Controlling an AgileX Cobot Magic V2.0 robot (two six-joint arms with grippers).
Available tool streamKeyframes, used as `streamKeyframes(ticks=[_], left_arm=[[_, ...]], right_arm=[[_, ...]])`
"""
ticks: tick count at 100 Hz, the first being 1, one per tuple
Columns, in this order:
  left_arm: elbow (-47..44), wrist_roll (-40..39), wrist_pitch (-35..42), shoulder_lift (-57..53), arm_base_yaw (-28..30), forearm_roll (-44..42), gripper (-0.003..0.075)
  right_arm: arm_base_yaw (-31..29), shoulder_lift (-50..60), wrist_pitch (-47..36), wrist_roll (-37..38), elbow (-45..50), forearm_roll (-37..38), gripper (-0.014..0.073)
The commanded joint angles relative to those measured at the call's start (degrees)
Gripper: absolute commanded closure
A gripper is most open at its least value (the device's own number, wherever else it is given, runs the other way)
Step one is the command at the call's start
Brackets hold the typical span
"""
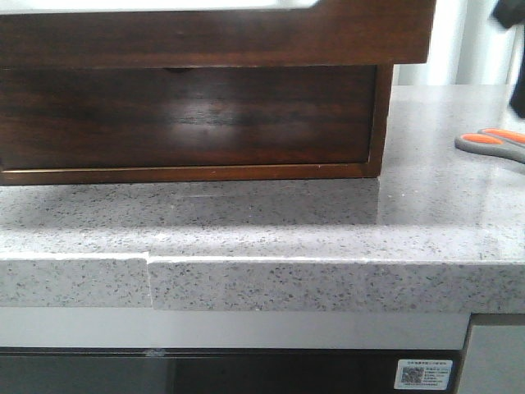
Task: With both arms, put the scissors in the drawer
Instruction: 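Lower the right gripper onto the grey-orange scissors and grasp them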
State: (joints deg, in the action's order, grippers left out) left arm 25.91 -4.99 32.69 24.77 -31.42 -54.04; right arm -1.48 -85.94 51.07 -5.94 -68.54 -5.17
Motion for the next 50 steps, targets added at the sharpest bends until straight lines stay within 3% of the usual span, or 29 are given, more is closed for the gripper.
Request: streamKeyframes(ticks=[1,26,50], left_arm=[[1.97,-1.05,1.86,0.31,-0.38,2.82,0.0361],[1.97,-1.05,0.96,0.31,-0.38,2.82,0.0361],[1.97,-1.05,0.74,0.31,-0.38,2.82,0.0361]], right_arm=[[-0.03,-4.00,4.45,1.03,-7.25,2.58,0.0245],[-0.14,-12.41,12.09,3.62,-18.28,8.00,0.0245],[-1.11,-14.82,14.16,3.90,-19.17,7.96,0.0245]])
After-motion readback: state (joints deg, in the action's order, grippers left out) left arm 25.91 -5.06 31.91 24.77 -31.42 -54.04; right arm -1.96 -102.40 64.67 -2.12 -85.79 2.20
